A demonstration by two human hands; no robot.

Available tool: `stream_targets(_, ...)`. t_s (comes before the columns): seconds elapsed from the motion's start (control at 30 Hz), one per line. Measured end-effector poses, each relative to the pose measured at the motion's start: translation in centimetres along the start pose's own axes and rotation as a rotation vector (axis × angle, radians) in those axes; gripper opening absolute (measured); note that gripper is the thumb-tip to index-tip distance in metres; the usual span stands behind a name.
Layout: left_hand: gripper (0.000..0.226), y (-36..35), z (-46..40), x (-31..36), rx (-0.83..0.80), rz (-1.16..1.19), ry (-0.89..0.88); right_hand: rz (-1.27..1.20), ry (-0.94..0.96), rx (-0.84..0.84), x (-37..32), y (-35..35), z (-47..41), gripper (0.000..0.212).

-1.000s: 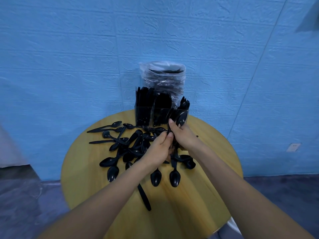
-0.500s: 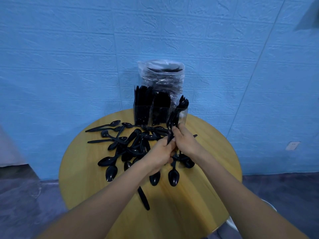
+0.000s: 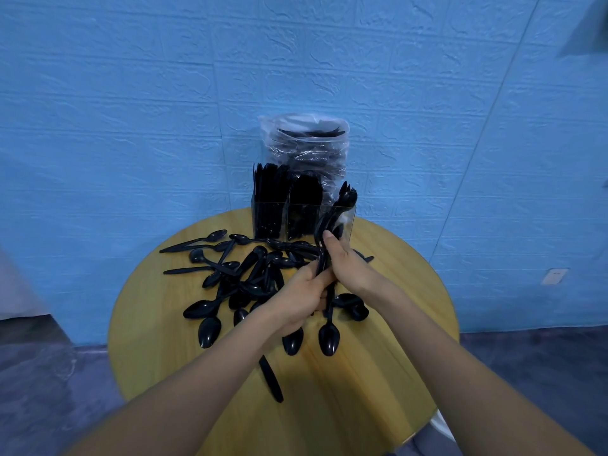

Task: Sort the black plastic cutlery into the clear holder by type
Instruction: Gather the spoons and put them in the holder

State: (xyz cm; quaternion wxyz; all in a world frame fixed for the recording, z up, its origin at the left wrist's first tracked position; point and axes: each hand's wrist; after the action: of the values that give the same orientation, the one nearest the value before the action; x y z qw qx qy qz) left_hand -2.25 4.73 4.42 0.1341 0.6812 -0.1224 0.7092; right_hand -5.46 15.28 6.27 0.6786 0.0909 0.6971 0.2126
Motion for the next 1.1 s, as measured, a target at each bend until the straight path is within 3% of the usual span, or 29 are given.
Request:
stream_targets(0.2, 0.026, 0.0, -0.3, -0.7, -0.006, 0.193, 0.071, -0.201, -0.026, 0.081, 0.3, 0.2, -0.2, 0.051)
stream_targets(0.3, 0.023, 0.2, -0.3, -0.9, -0.078, 0.291, 0.123, -0.425, -0.053, 0.112, 0.6, 0.5, -0.1, 0.044)
stream_targets(0.43, 0.027, 0.5, -0.1, -0.7, -0.14, 0.415, 0.183, -0.661, 0.043, 0.032, 1.2, 1.3, 0.0, 0.022)
stream_targets(0.53, 0.028, 0.6, -0.1, -0.6, -0.173, 0.443, 0.209, -0.631, 0.093, 0.029, 1.3, 1.3, 0.1, 0.018)
stream_targets(0.73, 0.024, 0.4, -0.1, -0.7, -0.249, 0.371, 0.217, -0.572, 0.103, 0.259, 0.8, 1.4, 0.3, 0.011)
stream_targets(0.93, 0.015, 0.8, -0.1, -1.0, -0.267, 0.362, 0.223, -0.619, 0.231, 0.248, 0.9, 1.9, 1.0, 0.02)
stream_targets(1.1, 0.023, 0.9, 0.2, -0.8, -0.332, 0.412, 0.311, -0.563, 0.284, 0.221, 1.6, 2.1, 0.9, 0.023)
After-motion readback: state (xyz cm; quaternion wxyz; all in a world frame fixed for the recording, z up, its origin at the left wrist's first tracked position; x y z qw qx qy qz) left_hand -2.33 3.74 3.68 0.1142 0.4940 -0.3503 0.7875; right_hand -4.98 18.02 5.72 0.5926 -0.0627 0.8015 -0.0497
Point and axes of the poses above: each hand's wrist, its own z-axis away from the middle knuckle, its own y-axis out of the back of the hand, x = y × z, and after that the axes turned 1 degree about y, right-handed
